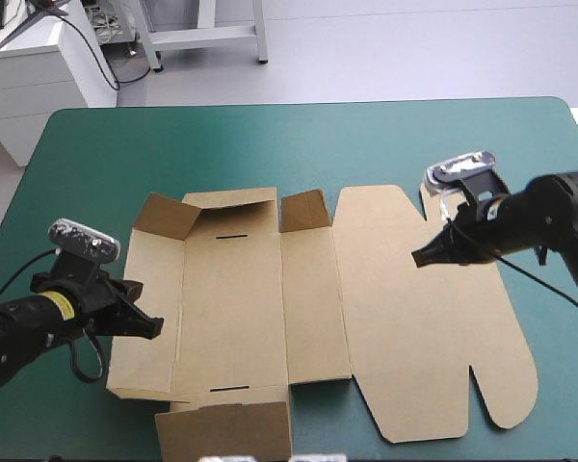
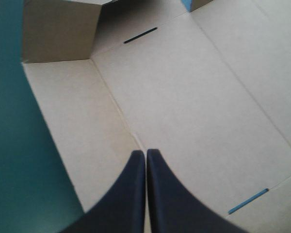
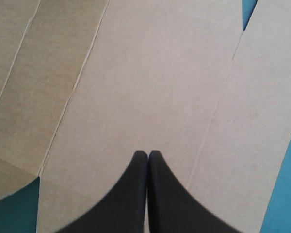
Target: Fold the box
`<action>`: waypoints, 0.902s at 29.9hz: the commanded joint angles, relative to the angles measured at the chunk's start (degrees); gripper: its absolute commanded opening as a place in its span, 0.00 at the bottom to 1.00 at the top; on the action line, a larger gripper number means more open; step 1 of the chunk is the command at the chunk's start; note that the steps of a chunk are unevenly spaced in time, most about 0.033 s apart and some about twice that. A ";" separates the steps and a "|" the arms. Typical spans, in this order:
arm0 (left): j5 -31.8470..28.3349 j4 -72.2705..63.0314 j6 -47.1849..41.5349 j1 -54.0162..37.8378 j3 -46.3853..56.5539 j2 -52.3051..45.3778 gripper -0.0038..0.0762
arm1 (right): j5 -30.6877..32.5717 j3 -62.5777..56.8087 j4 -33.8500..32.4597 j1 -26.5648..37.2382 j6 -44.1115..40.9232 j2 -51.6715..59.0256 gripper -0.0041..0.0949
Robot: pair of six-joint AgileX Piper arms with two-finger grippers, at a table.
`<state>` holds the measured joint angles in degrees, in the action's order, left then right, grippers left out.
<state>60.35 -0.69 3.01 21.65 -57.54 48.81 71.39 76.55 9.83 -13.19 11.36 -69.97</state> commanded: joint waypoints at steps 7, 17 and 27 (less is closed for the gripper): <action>4.44 9.39 -0.89 0.24 -10.07 8.79 0.04 | -2.92 -12.67 0.83 0.31 2.12 16.64 0.02; 7.92 3.65 6.28 -16.11 -10.07 12.21 0.07 | -3.70 -23.01 0.83 0.31 1.90 27.18 0.02; 13.87 -29.61 22.68 -46.82 -9.95 19.75 0.07 | -5.78 -26.82 3.07 0.31 2.03 28.03 0.02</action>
<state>71.42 -22.38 24.05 -18.59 -65.78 67.45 68.30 48.75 11.46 -13.19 12.87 -42.09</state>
